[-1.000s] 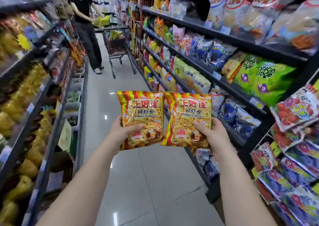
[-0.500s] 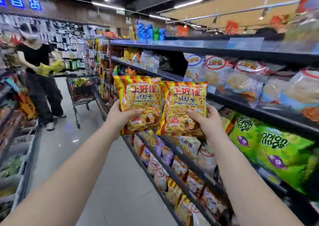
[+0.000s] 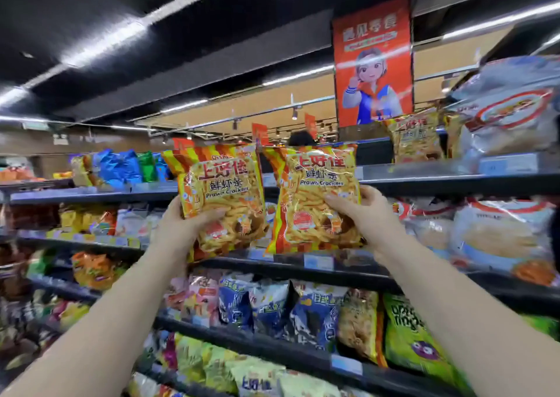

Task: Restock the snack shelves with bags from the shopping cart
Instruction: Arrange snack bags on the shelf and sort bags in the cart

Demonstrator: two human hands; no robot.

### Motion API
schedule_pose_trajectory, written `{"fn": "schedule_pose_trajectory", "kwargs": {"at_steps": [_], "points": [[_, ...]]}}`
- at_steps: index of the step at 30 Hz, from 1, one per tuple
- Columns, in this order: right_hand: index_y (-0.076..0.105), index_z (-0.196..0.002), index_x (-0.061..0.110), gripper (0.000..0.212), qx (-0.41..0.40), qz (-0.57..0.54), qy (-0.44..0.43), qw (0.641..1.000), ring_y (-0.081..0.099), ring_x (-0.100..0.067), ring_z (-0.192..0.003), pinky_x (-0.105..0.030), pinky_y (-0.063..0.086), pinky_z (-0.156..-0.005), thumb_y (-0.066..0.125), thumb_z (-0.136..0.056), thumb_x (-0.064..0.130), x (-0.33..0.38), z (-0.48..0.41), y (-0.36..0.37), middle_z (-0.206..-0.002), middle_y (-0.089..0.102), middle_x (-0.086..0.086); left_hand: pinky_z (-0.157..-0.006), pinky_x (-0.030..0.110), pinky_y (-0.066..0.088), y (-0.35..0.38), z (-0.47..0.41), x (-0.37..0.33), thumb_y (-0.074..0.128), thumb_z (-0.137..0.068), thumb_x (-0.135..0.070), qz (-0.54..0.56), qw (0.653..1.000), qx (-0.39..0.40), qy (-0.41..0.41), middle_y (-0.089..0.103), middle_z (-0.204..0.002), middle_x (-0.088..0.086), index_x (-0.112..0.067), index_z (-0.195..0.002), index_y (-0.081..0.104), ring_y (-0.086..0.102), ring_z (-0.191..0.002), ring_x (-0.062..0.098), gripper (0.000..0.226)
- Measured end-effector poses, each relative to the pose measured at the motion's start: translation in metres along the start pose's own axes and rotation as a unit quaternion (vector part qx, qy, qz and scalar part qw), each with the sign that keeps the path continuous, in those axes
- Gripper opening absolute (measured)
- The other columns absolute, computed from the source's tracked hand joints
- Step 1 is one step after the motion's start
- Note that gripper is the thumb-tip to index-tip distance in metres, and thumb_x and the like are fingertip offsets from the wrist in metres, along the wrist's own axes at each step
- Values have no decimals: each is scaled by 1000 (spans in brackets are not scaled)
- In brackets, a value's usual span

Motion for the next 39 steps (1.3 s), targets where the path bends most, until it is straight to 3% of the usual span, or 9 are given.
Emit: {"fn": "schedule_pose_trajectory", "kwargs": {"at_steps": [8,11,16,21,26,28,30,36,39], "points": [[53,-115,17,55,-68,67,-114,989,70,-16,-90,-34,59,-77,84,-73,33,52,-116,-13,-104,70,0,-71,38,60,110,-128,-25,83,-73,-8,76,992,70,77,73,-102,5,-17,-115,59,73,-86,22,49],[53,-120,22,67,-93,87,-142,982,70,-18,-95,-43,56,-87,86,-66,41,67,-151,-40,-108,71,2,-76,41,60,153,-168,-26,86,-71,-12,92,988,91,83,74,-103,3,-17,-118,59,73,-89,23,54],[51,-118,23,71,-190,177,-174,950,68,-16,-96,-42,57,-85,87,-62,47,88,-195,-95,-110,68,2,-77,40,60,222,-215,-23,87,-70,-18,105,978,153,92,73,-104,2,-19,-122,57,73,-90,22,60],[51,-119,14,58,-255,253,-126,925,64,-16,-91,-31,53,-76,84,-73,26,77,-215,-134,-106,65,-1,-82,43,59,274,-241,-19,84,-74,-14,132,968,198,74,69,-109,5,-24,-110,53,71,-93,24,49],[36,-144,23,120,-277,345,-29,896,56,-31,-118,-49,46,-100,90,-42,56,63,-241,-164,-131,59,-8,-77,46,60,309,-253,-20,83,-73,-12,160,953,248,62,71,-107,8,-18,-115,55,72,-90,27,50],[29,-147,14,98,-291,396,12,871,50,-33,-125,-42,44,-99,84,-71,40,69,-229,-151,-138,51,-12,-77,47,60,321,-254,-21,86,-70,-15,161,946,276,55,72,-107,7,-19,-116,56,73,-89,27,55],[26,-147,4,85,-299,432,53,849,44,-34,-129,-41,43,-96,74,-84,35,70,-230,-156,-144,43,-16,-72,44,61,330,-251,-22,87,-68,-17,164,937,306,41,73,-105,7,-18,-122,57,74,-84,26,62],[36,-140,3,74,-309,503,84,803,48,-35,-124,-42,46,-94,71,-86,39,74,-221,-153,-137,48,-16,-61,35,60,342,-237,-23,84,-73,-13,176,924,339,34,74,-100,7,-16,-118,56,75,-77,23,53],[42,-130,6,60,-321,557,5,766,57,-27,-107,-34,47,-79,73,-85,31,78,-218,-145,-122,58,-12,-68,38,61,345,-232,-22,84,-74,-15,165,921,351,44,75,-101,7,-19,-111,58,75,-81,24,45]]}}
Point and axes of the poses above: each hand's wrist, its own z-axis away from the middle knuckle, its own y-axis out of the palm, x = y × z, the point moved 1 cm from there along -z, towards the middle knuckle
